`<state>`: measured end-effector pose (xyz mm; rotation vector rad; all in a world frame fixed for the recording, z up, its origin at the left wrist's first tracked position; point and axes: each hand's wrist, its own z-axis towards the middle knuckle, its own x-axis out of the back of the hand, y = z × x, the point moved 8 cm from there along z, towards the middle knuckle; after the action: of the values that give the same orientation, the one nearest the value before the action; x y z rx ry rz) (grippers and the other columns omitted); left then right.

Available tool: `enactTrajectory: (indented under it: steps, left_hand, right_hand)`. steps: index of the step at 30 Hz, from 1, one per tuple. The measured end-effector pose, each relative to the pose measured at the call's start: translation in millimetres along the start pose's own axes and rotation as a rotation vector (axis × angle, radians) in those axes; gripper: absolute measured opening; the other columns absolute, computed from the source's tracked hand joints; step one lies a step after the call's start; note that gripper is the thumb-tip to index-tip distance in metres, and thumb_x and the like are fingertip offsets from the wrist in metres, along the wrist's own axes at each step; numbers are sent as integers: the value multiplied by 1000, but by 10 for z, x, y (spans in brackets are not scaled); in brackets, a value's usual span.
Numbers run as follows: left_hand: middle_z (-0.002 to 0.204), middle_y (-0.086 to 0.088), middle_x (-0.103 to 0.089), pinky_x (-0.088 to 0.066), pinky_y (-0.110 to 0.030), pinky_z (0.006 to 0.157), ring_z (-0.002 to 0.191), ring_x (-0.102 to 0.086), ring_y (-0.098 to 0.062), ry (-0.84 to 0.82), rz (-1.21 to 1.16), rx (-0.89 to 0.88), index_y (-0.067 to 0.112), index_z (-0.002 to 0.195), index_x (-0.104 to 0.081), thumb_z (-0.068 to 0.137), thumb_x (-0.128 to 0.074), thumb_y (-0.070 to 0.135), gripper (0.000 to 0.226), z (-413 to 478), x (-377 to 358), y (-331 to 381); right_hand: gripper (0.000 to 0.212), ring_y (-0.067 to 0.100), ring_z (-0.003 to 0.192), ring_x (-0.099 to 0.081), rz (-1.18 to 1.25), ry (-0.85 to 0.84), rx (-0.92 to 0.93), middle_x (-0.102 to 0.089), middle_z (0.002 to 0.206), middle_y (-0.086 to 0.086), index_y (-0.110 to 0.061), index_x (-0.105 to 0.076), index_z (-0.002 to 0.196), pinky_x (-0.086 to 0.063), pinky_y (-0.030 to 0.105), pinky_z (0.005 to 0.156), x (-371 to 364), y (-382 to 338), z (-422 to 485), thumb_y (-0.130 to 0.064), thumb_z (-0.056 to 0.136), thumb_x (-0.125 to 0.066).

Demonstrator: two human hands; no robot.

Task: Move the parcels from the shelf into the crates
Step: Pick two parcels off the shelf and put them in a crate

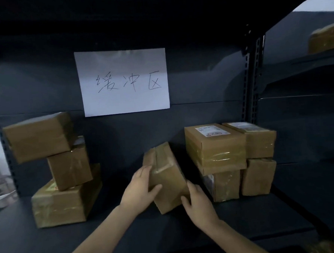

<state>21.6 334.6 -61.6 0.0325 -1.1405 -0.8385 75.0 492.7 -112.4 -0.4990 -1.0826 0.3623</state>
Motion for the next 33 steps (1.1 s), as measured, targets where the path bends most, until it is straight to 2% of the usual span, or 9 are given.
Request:
enactTrajectory:
  steps: [3, 7, 12, 17, 20, 23, 26, 30, 33]
  left_hand:
    - [136, 1, -42, -42, -26, 99, 122, -45, -14, 37, -80, 128, 17, 141, -30, 88, -54, 45, 65, -147, 136, -293]
    - [129, -4, -48, -44, -24, 91, 113, -51, -16, 40, -165, 276, 16, 139, -30, 89, -54, 43, 61, -340, 155, -614]
    - [131, -7, -49, -42, -26, 93, 119, -49, -20, 6, -196, 380, 13, 138, -30, 91, -55, 32, 56, -496, 106, -830]
    - [131, -6, -52, -41, -24, 90, 118, -50, -20, -31, -262, 441, 11, 133, -36, 92, -51, 38, 51, -579, 68, -935]
    - [136, -5, -50, -37, -25, 98, 124, -47, -22, 4, -384, 489, 11, 137, -39, 94, -43, 44, 55, -591, 126, -966]
    - [135, -7, -52, -35, -27, 102, 125, -47, -23, 66, -591, 595, 10, 136, -45, 92, -36, 54, 63, -530, 171, -1034]
    - [129, -10, -56, -41, -40, 104, 117, -53, -25, 64, -675, 682, 7, 134, -47, 90, -39, 57, 67, -451, 148, -1053]
    - [125, -4, -52, -39, -29, 93, 106, -48, -16, 76, -712, 605, 6, 138, -38, 95, -47, 32, 50, -454, 131, -946]
    - [124, 2, -51, -35, -23, 91, 108, -44, -9, 39, -632, 468, 9, 137, -36, 93, -53, 18, 48, -503, 168, -881]
  right_hand:
    - [50, 15, 128, -38, -13, 47, 127, -37, 140, 1, -20, -28, 144, -37, 22, 102, -16, -245, 77, -24, 97, -42]
    - [47, 11, 134, -27, -26, 42, 265, -33, 143, -4, -27, -32, 143, -25, 14, 104, -125, -543, 153, -19, 98, -40]
    - [46, 11, 136, -23, -26, -2, 341, -31, 145, -4, -28, -37, 141, -31, 20, 108, -246, -746, 188, -13, 97, -39]
    - [44, 11, 136, -22, -47, -44, 384, -30, 146, -4, -27, -39, 139, -32, 23, 109, -326, -878, 195, -16, 97, -40]
    - [41, 11, 133, -28, 89, -14, 326, -34, 144, -3, -23, -42, 138, -30, 20, 105, -267, -880, 210, -28, 97, -43]
    - [50, 17, 129, -39, 311, -30, 24, -39, 141, 3, -16, -37, 140, -34, 26, 103, -291, -684, 302, -40, 96, -40]
    - [46, 18, 109, -55, 515, -191, -223, -58, 121, 3, -14, -53, 125, -45, 33, 97, -474, -554, 312, -47, 95, -39]
    - [32, 13, 108, -57, 617, -162, -136, -62, 114, -2, -19, -56, 122, -44, 26, 91, -433, -555, 240, -34, 94, -48]
    - [41, 7, 118, -50, 634, -163, -14, -56, 124, -9, -24, -45, 134, -39, 20, 96, -418, -568, 172, -22, 93, -52]
